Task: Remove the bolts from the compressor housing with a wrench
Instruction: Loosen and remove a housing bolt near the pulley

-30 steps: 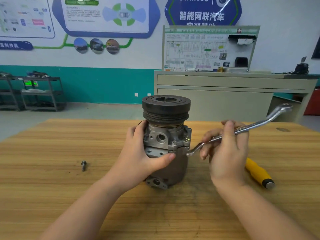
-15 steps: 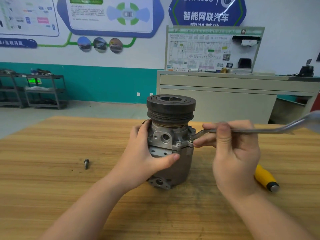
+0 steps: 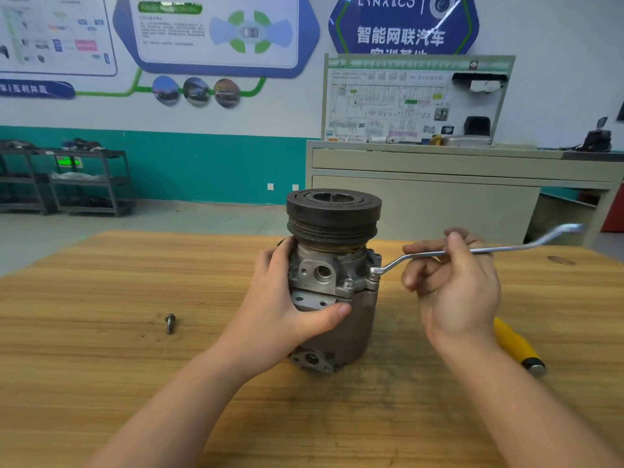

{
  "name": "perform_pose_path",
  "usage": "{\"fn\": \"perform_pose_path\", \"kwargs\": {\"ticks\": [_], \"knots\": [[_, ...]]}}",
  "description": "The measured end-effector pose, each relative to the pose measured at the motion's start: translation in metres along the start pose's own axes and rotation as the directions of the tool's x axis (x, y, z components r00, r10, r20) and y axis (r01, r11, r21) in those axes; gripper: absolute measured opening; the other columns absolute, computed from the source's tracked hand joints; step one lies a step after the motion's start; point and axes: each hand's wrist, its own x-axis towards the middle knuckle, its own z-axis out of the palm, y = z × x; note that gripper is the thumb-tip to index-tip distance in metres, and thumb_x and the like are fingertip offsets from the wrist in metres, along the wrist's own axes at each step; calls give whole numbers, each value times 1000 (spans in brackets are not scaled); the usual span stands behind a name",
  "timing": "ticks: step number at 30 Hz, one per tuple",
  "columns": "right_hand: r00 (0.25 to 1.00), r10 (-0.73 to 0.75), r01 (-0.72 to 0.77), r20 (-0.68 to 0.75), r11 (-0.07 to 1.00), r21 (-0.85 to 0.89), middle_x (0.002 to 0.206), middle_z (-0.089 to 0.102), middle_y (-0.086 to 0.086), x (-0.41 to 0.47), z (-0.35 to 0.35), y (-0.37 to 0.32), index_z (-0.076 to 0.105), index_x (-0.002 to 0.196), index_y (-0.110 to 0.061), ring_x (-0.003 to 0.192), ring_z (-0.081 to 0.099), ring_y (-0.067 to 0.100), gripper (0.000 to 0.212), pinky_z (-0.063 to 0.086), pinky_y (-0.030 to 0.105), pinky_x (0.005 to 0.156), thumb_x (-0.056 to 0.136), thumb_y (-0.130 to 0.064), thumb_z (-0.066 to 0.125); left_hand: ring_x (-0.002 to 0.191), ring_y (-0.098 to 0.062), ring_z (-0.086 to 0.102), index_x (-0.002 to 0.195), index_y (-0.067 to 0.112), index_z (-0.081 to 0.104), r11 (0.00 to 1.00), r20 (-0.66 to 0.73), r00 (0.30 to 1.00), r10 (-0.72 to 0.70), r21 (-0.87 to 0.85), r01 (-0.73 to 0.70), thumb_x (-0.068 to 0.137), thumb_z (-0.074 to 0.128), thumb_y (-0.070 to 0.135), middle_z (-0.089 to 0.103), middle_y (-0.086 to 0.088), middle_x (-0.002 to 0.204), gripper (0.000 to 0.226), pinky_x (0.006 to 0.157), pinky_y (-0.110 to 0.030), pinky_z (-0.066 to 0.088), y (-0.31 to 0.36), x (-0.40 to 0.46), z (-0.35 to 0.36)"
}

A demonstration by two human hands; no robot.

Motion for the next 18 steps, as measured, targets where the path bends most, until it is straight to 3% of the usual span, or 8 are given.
{"fn": "perform_pose_path", "kwargs": {"ticks": [3, 6, 9, 13, 18], "knots": [[896, 444, -442, 14, 886, 138, 59, 67, 12, 20, -5, 6, 43, 87, -12, 38, 51, 15, 22, 44, 19, 41, 105, -18, 31, 109, 33, 23, 111, 75, 6, 1000, -1, 1000, -9, 11, 9, 52, 67, 75, 17, 55, 107, 85, 79, 12, 24, 3, 1, 0], [837, 546, -542, 44, 813, 214, 62, 68, 14, 23, -6, 9, 46, 86, -9, 41, 56, 15, 24, 47, 18, 42, 105, -16, 32, 110, 31, 25, 109, 80, 6, 1000, -2, 1000, -15, 8, 15, 52, 67, 74, 19, 53, 108, 84, 81, 11, 26, 3, 1, 0], [897, 440, -435, 40, 863, 259, 67, 70, 14, 20, -7, 4, 46, 83, -11, 44, 58, 15, 28, 48, 20, 45, 105, -19, 30, 111, 30, 26, 112, 77, 7, 1000, -7, 1000, -6, 7, 6, 52, 67, 74, 20, 51, 110, 85, 82, 11, 25, 2, 1, 0], [989, 136, -143, 63, 984, 109, 68, 70, 11, 11, -4, -8, 42, 84, -16, 49, 60, 19, 27, 51, 24, 51, 106, -24, 28, 110, 31, 25, 113, 75, 7, 1000, -9, 1000, -9, 2, 9, 51, 67, 76, 20, 54, 108, 86, 79, 12, 25, 1, 1, 0], [958, -194, 224, 213, 967, -123, 73, 69, 6, -4, 1, -12, 43, 84, -20, 52, 63, 19, 19, 52, 29, 54, 100, -25, 33, 111, 29, 28, 122, 67, 11, 1000, -26, 1000, 0, -20, 0, 51, 68, 76, 24, 46, 114, 92, 82, 11, 24, -1, 2, 1]]}}
